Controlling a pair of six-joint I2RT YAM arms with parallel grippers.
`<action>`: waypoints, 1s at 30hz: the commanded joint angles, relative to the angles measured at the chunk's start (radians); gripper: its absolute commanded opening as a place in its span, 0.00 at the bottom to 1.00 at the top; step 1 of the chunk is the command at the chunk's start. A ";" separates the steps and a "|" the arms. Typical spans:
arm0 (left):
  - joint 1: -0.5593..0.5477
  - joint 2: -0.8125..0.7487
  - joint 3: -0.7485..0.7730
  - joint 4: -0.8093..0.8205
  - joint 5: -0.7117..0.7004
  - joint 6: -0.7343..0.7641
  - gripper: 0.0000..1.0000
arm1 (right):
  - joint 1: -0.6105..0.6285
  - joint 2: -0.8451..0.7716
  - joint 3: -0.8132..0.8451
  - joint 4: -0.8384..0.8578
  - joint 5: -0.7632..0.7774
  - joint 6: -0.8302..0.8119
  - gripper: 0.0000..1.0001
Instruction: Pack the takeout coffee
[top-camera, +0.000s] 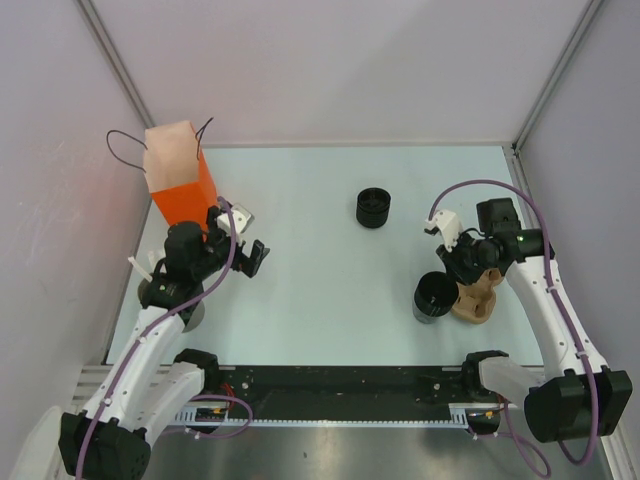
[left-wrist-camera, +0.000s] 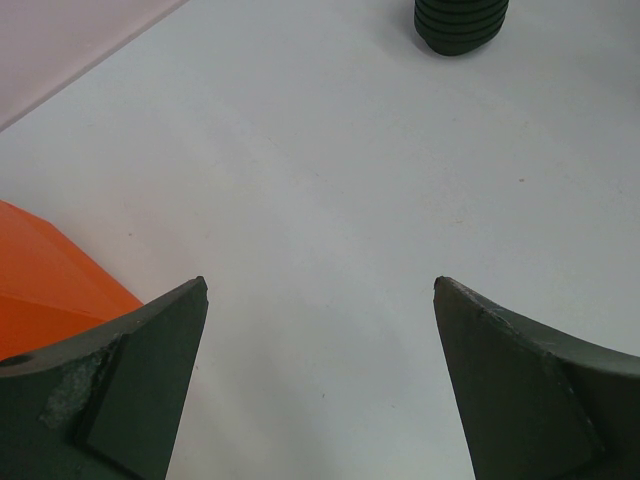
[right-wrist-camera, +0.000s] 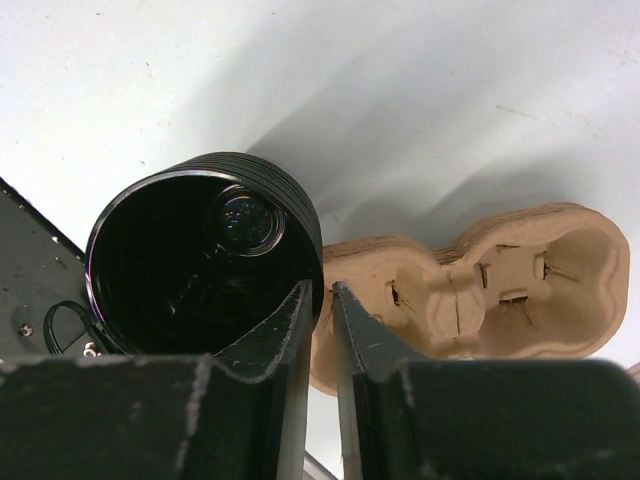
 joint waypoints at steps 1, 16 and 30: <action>-0.004 0.002 0.006 0.026 -0.002 0.019 1.00 | 0.006 0.000 -0.002 -0.002 0.004 -0.015 0.15; -0.004 0.006 0.008 0.026 -0.003 0.019 1.00 | 0.013 -0.057 0.000 0.014 -0.011 -0.016 0.00; -0.004 0.006 0.006 0.023 -0.002 0.020 1.00 | 0.016 -0.096 0.000 0.027 -0.017 -0.018 0.00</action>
